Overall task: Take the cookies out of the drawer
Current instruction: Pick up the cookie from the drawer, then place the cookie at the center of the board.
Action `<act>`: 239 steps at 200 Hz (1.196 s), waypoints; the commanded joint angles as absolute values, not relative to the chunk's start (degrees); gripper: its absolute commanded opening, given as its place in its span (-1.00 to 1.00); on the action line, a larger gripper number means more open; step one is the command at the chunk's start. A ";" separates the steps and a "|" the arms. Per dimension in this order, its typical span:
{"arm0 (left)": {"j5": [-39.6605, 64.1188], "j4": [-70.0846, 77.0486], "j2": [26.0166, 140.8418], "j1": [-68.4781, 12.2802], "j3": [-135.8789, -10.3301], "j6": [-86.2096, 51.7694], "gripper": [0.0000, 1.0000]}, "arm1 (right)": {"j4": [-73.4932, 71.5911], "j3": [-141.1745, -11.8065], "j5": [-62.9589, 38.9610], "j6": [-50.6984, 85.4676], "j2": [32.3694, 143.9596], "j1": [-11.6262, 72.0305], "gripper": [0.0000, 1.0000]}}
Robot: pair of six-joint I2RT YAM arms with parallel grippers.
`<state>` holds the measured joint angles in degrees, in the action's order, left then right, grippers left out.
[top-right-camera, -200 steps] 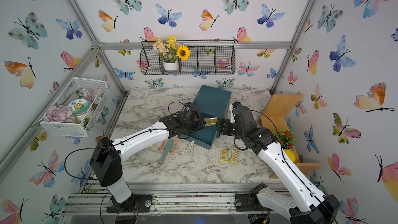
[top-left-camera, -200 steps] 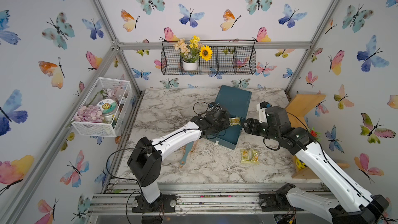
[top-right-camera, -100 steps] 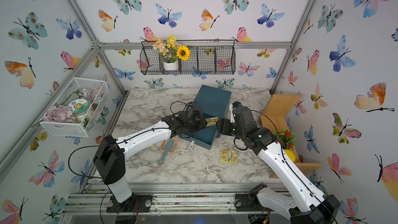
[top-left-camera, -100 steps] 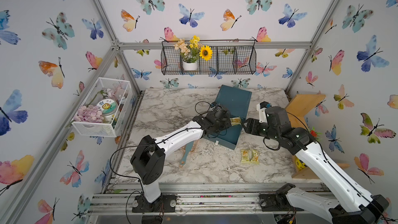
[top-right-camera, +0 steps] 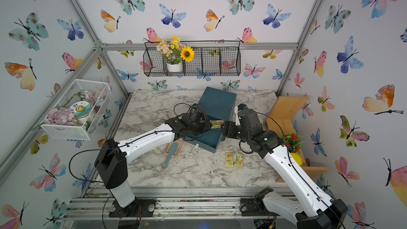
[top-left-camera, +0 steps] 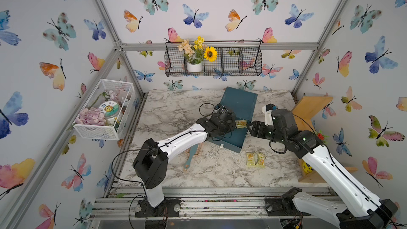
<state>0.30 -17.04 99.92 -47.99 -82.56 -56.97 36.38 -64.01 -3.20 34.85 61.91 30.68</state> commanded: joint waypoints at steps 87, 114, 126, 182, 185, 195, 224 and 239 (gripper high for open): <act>-3.15 -19.67 80.31 -47.72 -74.66 -60.97 -1.00 | 35.16 -66.09 -3.73 32.96 63.01 30.41 0.29; -4.41 -20.28 77.52 -47.65 -74.08 -61.00 -1.00 | 34.82 -65.92 -4.37 32.96 63.30 30.41 0.29; -5.27 -20.47 76.38 -47.67 -74.01 -61.00 -1.00 | 34.72 -65.75 -4.44 32.96 63.23 30.41 0.29; -14.57 -24.57 66.62 -46.71 -72.45 -61.69 -1.00 | 34.80 -65.92 -4.72 32.61 63.22 30.41 0.28; -14.93 -25.15 66.02 -46.39 -72.40 -61.76 -1.00 | 34.85 -65.92 -4.66 32.56 63.21 30.45 0.29; -15.66 -26.87 63.90 -45.07 -72.14 -62.09 -1.00 | 34.89 -65.92 -4.78 32.52 63.20 30.41 0.28; -15.10 -29.26 58.34 -39.44 -69.12 -62.75 -1.00 | 34.80 -65.74 -5.08 32.44 63.19 30.41 0.28; -13.02 -29.36 56.35 -35.05 -67.07 -62.93 -1.00 | 34.71 -65.74 -5.20 32.45 63.27 30.43 0.28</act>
<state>-12.43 -26.33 59.09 -40.45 -70.08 -62.37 35.46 -64.34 -3.81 33.34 62.96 30.68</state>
